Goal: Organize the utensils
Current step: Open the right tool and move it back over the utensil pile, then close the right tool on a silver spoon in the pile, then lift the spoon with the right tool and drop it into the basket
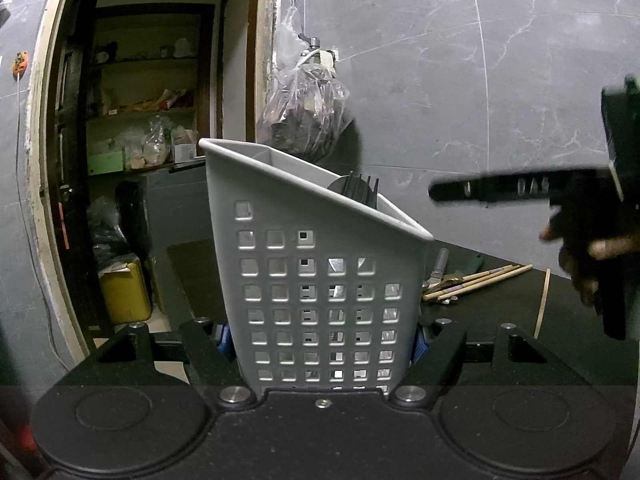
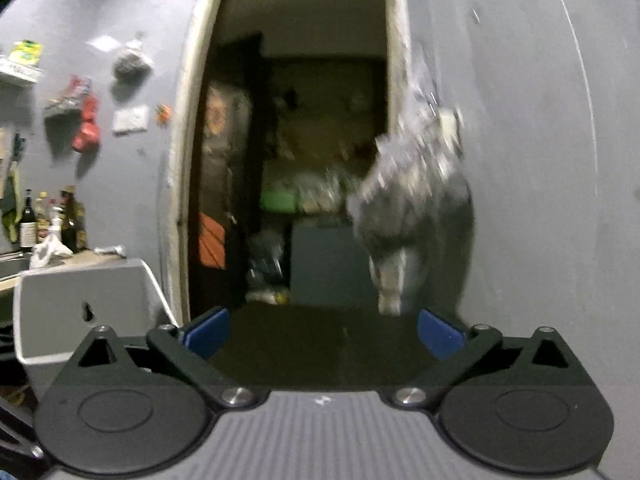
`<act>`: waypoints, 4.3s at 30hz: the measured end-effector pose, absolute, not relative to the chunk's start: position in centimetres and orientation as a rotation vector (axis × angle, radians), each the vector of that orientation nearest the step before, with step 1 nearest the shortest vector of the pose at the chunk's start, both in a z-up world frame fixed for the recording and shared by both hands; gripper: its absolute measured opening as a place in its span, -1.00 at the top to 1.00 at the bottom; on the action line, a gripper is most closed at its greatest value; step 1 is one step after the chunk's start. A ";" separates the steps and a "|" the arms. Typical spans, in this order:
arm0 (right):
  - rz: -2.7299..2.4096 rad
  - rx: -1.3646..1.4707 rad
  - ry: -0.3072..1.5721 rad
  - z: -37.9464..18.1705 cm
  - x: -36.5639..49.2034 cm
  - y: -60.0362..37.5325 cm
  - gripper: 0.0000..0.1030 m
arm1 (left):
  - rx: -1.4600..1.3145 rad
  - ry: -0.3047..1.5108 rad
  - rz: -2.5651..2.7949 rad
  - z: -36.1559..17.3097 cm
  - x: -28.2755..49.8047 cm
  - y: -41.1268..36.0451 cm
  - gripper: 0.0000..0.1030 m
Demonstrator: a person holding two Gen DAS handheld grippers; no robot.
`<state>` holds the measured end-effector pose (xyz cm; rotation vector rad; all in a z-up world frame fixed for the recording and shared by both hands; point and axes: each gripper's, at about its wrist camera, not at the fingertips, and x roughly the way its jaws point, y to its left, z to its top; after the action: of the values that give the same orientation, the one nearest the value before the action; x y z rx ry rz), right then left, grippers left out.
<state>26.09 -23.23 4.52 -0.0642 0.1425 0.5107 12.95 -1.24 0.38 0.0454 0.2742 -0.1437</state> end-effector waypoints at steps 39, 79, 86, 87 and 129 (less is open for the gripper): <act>0.362 -0.115 0.598 -2.8 31.5 -19.7 -0.52 | 0.046 0.271 -0.144 0.2 12.8 -1.3 -0.47; 0.557 -0.061 0.683 -1.6 28.4 -22.4 0.33 | 0.047 0.270 -0.145 0.2 12.8 -1.3 -0.47; 0.547 -0.094 0.681 -1.8 30.5 -21.2 0.33 | 0.048 0.270 -0.145 0.1 12.8 -1.3 -0.47; 0.545 -0.097 0.681 -1.8 30.7 -21.1 0.34 | 0.047 0.270 -0.145 0.2 12.8 -1.3 -0.47; 0.663 0.255 0.243 4.7 26.3 -25.2 0.96 | 0.058 0.270 -0.156 0.1 13.1 -1.6 -0.47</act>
<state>26.34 -25.21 4.74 0.2550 0.2431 0.6633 13.07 -1.64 0.13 0.0579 0.2705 -0.1556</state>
